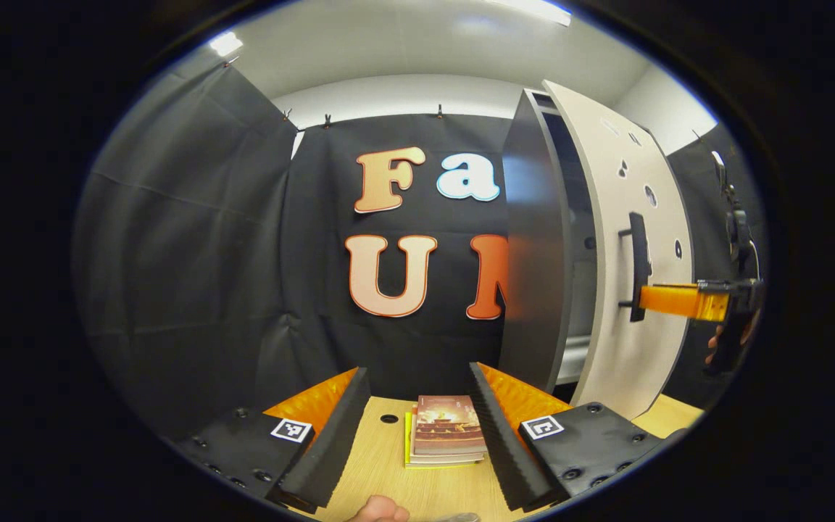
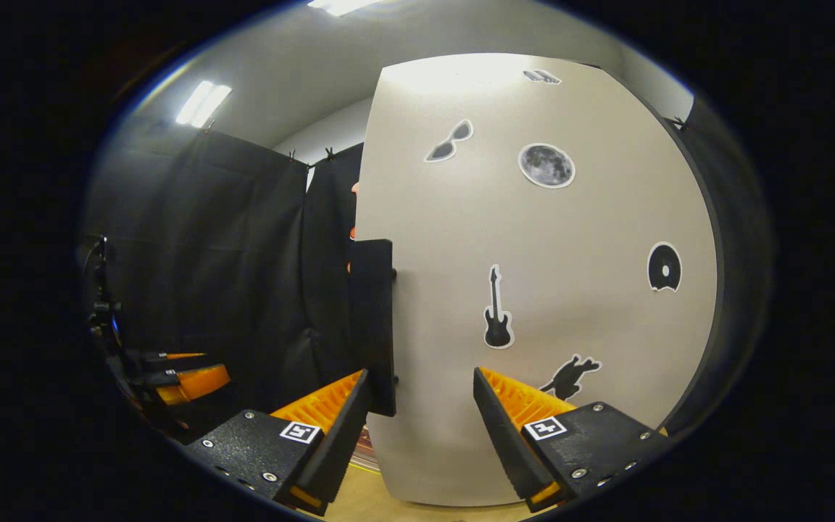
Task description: Open the cabinet door with the right hand, grasp the bottle in the cabinet with the left hand and place it on the coaster, then close the cabinet door with the right hand.
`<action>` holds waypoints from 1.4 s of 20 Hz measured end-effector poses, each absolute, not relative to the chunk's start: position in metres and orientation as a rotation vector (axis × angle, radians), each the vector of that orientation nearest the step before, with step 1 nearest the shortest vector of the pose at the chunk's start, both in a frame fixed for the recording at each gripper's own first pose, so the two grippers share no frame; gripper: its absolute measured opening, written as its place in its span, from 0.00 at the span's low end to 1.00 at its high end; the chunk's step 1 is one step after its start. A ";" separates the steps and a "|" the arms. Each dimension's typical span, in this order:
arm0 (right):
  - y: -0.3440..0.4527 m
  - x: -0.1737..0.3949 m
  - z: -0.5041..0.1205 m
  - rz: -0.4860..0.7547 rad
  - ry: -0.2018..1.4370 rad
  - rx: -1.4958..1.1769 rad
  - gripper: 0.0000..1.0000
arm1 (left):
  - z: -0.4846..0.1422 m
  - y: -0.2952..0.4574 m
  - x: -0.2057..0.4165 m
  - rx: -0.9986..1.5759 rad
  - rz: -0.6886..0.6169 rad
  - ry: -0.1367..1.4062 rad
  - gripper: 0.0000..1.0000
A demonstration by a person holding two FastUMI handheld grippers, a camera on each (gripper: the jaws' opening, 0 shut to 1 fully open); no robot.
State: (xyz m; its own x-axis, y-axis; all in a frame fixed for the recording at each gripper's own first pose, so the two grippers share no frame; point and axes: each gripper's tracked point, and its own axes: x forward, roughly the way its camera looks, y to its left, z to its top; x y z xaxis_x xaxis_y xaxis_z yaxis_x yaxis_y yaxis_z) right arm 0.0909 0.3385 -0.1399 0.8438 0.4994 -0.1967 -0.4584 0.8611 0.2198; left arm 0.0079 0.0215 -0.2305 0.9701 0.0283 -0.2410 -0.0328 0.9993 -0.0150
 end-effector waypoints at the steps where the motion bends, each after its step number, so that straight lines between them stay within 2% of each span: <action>1: 0.339 0.091 -0.139 0.498 0.244 0.145 0.87 | -0.221 0.021 0.010 -0.024 0.034 0.231 0.91; 9: 0.329 0.083 -0.132 0.460 0.250 0.071 0.87 | -0.153 -0.001 0.028 -0.036 -0.005 0.185 0.89; 20: 0.204 0.049 -0.025 0.311 0.111 0.067 0.88 | -0.056 -0.073 0.026 -0.012 -0.092 0.083 0.91; 22: 0.180 0.045 -0.015 0.277 0.109 0.069 0.88 | -0.044 -0.078 0.024 0.004 -0.094 0.070 0.89; 28: 0.119 0.031 0.033 0.180 0.045 0.063 0.93 | -0.002 -0.081 0.018 0.049 -0.063 0.013 0.91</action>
